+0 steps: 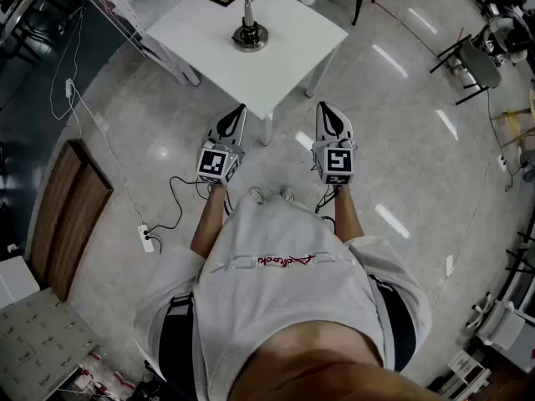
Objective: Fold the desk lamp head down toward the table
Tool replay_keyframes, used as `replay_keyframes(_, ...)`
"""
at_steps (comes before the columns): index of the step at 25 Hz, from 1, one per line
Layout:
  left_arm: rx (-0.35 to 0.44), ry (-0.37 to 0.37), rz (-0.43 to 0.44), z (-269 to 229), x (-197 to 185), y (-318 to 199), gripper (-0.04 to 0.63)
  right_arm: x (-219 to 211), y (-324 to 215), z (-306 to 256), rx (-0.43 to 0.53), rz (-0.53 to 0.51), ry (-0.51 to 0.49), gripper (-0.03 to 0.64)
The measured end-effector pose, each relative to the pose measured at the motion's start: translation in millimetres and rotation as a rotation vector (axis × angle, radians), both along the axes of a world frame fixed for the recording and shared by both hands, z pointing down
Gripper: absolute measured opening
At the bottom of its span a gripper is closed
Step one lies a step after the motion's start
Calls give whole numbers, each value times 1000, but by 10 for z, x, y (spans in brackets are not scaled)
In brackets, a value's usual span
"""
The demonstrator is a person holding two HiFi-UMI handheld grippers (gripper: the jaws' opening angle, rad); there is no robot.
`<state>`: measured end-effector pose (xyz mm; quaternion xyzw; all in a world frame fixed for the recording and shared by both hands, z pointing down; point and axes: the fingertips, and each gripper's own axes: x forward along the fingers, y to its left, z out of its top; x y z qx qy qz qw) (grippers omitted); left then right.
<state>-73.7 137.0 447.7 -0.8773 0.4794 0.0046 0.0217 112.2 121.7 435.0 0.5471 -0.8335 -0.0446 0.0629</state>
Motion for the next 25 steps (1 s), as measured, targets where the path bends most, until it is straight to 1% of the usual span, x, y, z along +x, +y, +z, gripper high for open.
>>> replay_keyframes(4,-4,13,-9,7,-16,1,25,20,17,25,-3,1,0,12)
replay_keyframes(9,-8,10,-8,23,34,6,25,64,15,50,-5,-2,-1,12)
replay_keyframes(18,-12,-4,-15,37,194,-9,25,170,-29,62,-6,-24,-25,11)
replay_keyframes(25,-17,-3,-40,51,377,54,25,274,-23,29,9,-66,-25,11)
